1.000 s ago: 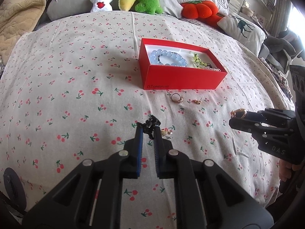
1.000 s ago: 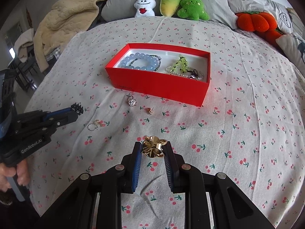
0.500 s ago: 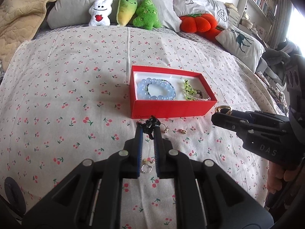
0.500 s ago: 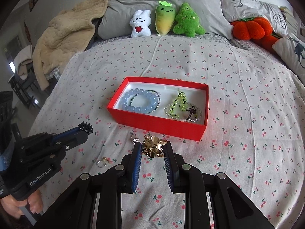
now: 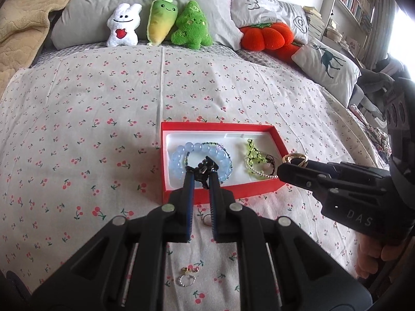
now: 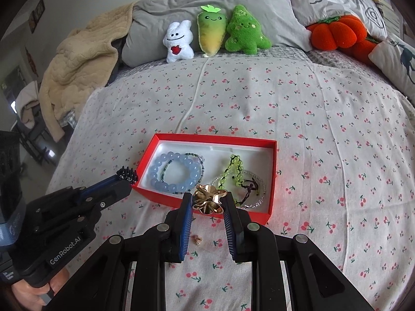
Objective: Organize jewelry
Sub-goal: 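Carry the clip and bow into the red box and open both tools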
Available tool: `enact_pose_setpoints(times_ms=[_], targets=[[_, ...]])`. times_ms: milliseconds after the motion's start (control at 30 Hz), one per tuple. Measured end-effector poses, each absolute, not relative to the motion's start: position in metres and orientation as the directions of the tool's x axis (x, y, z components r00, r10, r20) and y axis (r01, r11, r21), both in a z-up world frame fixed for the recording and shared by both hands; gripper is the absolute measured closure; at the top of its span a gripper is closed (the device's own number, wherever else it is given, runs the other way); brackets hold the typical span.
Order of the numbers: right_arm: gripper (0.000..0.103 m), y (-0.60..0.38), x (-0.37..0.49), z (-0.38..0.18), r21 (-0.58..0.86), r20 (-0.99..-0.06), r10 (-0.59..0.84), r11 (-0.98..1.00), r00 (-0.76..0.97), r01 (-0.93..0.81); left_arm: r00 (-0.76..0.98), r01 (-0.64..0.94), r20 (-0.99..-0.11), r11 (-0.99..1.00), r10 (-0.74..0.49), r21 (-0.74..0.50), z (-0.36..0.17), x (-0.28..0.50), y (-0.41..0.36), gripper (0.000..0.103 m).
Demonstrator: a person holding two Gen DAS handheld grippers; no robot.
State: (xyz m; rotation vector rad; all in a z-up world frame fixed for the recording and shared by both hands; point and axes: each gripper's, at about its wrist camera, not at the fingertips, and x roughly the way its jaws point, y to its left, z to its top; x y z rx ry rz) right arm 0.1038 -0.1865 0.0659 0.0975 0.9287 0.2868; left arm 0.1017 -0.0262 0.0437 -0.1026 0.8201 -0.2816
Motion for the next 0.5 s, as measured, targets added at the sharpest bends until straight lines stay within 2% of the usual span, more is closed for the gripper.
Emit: enact_pose_setpoints(times_ms=[433, 500], targets=[[0.079, -0.206, 0.138, 0.044, 0.221, -0.808, 0.254, 0.967, 0.532, -0.125, 0.604, 0.201, -0.744, 0.958, -0.286, -0.205, 0.016, 0.134, -0.041, 0.09], [0.079, -0.207, 0.141, 0.043, 0.229, -0.809, 0.258, 0.966, 0.528, -0.121, 0.601, 0.196, -0.744, 0.957, -0.291, -0.215, 0.016, 0.134, -0.04, 0.088]])
